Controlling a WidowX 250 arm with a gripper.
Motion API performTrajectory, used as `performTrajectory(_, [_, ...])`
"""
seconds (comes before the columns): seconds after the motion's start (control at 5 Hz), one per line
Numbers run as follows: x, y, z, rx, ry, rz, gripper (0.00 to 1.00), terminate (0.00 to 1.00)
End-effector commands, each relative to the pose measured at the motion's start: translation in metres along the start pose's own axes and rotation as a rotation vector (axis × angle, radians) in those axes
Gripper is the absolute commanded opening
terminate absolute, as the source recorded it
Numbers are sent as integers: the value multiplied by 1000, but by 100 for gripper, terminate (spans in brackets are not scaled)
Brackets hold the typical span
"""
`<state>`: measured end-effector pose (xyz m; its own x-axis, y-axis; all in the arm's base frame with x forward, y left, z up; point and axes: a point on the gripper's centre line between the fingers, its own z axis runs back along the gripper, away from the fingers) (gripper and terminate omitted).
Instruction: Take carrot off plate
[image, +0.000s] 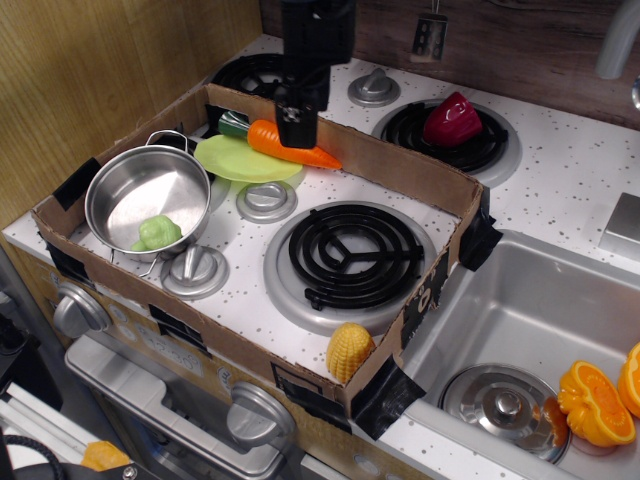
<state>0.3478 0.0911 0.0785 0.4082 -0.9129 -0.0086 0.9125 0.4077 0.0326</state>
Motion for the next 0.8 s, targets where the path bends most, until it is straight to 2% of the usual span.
performTrajectory(0.0, [-24,26,2,63,0,-50,100,0])
performTrajectory(0.4, [-35,35,-6,223,-31,-127,100,0])
performTrajectory(0.6, [-32,43,-8,315,-25,-230,100,0])
